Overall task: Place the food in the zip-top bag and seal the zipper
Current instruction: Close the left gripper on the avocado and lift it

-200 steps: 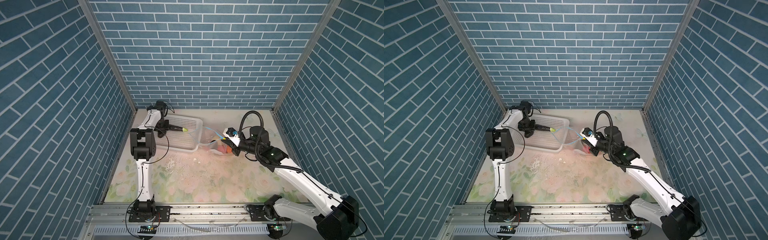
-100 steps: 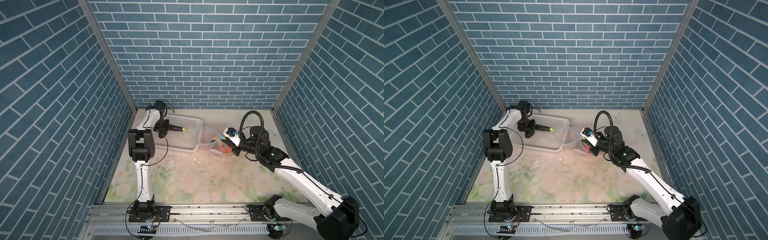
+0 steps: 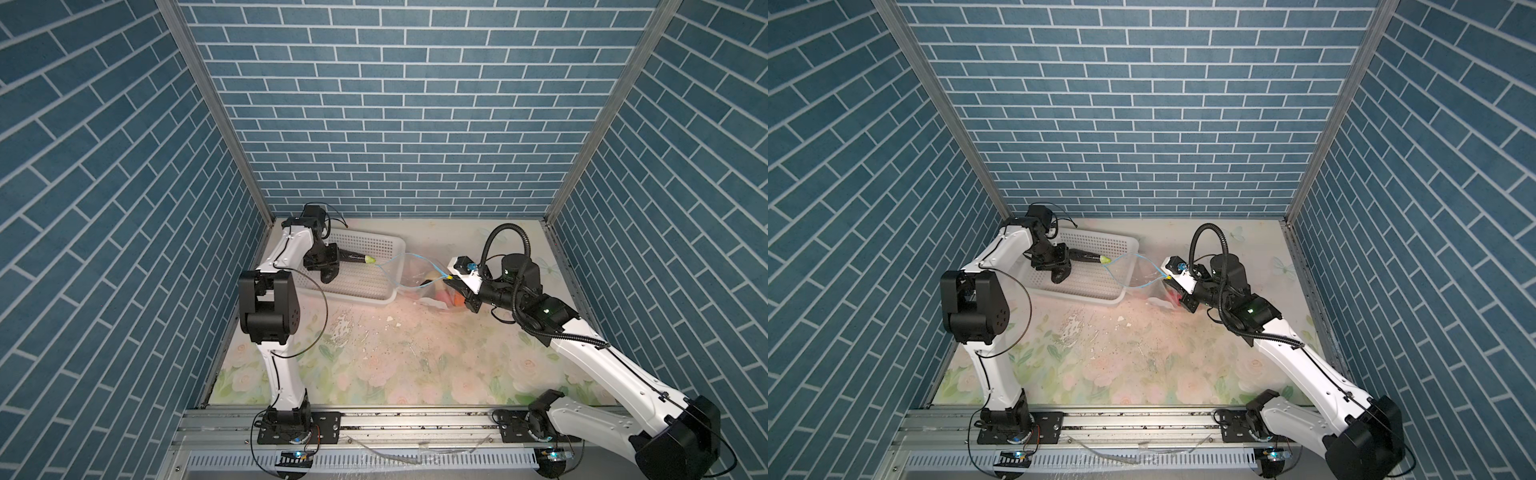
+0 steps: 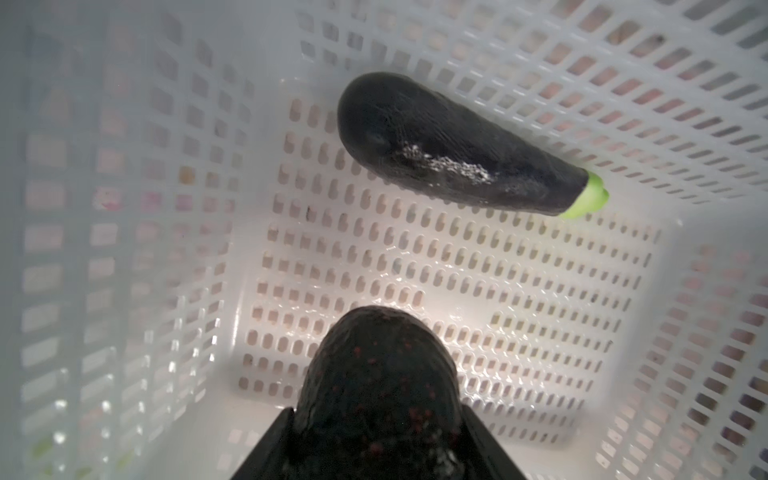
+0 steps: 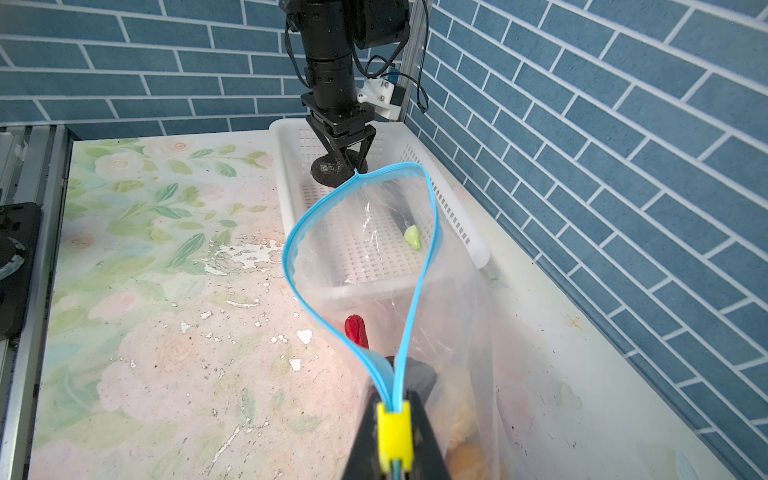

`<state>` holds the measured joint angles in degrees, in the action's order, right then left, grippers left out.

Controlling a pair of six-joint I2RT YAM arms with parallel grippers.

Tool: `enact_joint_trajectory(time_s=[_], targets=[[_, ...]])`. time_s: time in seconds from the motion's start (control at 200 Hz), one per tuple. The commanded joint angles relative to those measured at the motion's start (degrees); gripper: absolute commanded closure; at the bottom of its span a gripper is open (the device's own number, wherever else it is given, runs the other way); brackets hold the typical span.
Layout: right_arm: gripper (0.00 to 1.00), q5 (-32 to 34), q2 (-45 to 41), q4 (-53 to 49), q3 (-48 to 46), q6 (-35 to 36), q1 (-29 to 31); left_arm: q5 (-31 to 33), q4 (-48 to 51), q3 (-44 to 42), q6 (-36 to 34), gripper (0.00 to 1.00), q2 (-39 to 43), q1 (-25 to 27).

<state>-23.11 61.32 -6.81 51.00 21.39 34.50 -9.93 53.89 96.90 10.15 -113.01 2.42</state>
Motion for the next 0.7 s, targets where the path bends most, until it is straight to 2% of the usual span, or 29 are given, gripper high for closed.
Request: enact_joint_trajectory(time_s=[0.0, 0.22, 0.395, 0.695], targets=[[1.00, -0.1, -1.2, 2.2, -1.3, 0.4, 0.3, -4.6, -2.5, -2.2, 2.1, 0.60, 4.0, 0.7], [1.00, -0.2, -1.1, 2.0, -1.3, 0.1, 0.2, -12.4, -7.5, -9.0, 4.3, 0.61, 10.4, 1.3], [1.00, -0.7, -0.5, 1.8, -0.8, -0.5, 0.2, -20.0, -11.3, -13.2, 2.8, 0.65, 14.8, 2.2], [1.00, -1.8, 1.1, 0.6, 1.2, -1.0, 0.3, -24.3, -19.6, -20.5, 1.9, 0.67, 24.4, 3.4]])
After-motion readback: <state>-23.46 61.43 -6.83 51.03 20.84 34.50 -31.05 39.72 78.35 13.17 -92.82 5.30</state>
